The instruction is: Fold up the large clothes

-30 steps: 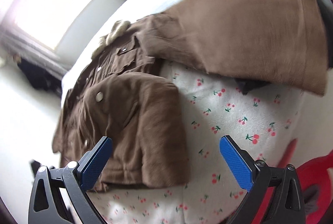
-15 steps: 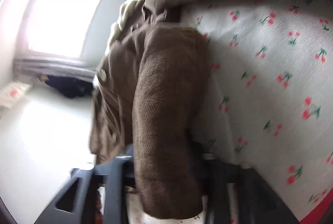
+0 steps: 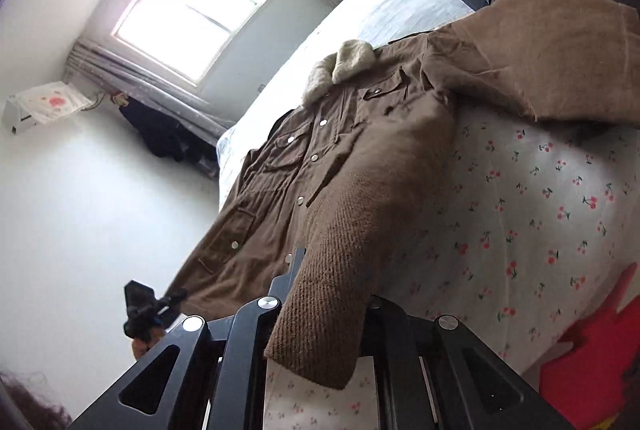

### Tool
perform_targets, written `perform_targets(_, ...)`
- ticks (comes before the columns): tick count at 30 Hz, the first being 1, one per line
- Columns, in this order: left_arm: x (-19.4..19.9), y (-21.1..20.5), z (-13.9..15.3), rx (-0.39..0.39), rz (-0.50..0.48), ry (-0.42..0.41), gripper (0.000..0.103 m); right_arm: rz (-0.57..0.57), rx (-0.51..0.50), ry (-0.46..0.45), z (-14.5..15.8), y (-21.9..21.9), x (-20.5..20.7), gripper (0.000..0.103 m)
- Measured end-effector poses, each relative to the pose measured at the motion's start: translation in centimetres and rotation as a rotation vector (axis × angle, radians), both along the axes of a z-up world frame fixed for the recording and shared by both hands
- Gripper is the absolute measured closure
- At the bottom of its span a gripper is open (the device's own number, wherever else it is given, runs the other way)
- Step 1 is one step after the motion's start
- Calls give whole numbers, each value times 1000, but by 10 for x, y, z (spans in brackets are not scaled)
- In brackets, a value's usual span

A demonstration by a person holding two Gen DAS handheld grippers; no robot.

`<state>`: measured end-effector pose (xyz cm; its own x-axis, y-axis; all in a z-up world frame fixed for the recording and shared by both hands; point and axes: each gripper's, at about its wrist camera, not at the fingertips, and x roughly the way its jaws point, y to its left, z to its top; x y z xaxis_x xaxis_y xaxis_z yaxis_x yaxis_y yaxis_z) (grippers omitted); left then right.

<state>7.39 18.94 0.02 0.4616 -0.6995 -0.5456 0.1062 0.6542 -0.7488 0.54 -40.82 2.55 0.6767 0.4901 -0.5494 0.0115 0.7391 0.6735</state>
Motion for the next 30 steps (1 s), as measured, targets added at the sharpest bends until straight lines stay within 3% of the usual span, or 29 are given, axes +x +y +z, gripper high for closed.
perform_targets(3, -5, -1, -14, 97, -24, 33, 92, -22, -59, 67, -23, 0, -10, 93)
perform_targets(7, -5, -10, -71, 363, -43, 151, 91, -100, -176, 251, -87, -10, -7, 92)
perform_targets(9, -9, -10, -87, 398, -63, 176, 89, -122, -209, 348, -123, -15, -5, 89)
perform_targets(10, -11, -8, -85, 396, -67, 162, 85, -130, -224, 384, -136, -16, -5, 81)
perform_targets(11, -14, -8, -79, 424, -74, 154, 74, -135, -228, 384, -140, -17, -7, 80)
perform_targets(12, -13, -8, -75, 470, -74, 147, 68, -135, -241, 378, -137, -18, -9, 79)
perform_targets(14, -19, -6, -65, 566, -65, 107, 46, -148, -356, 442, -130, -16, -8, 46)
perform_targets(16, -19, -7, -55, 689, -66, 51, 28, -171, -456, 457, -114, -12, -10, 35)
perform_targets(17, -16, -4, -55, 710, -60, 38, 23, -170, -472, 438, -103, -9, -10, 35)
perform_targets(22, 2, 13, -39, 740, 15, -22, 22, -197, -543, 304, -50, 11, 3, 34)
perform_targets(26, 30, 13, -27, 752, 37, -122, 21, -185, -599, 227, -34, 40, 12, 31)
perform_targets(30, 64, 13, -26, 890, -14, -261, 21, -121, -614, 195, -36, 79, 35, 30)
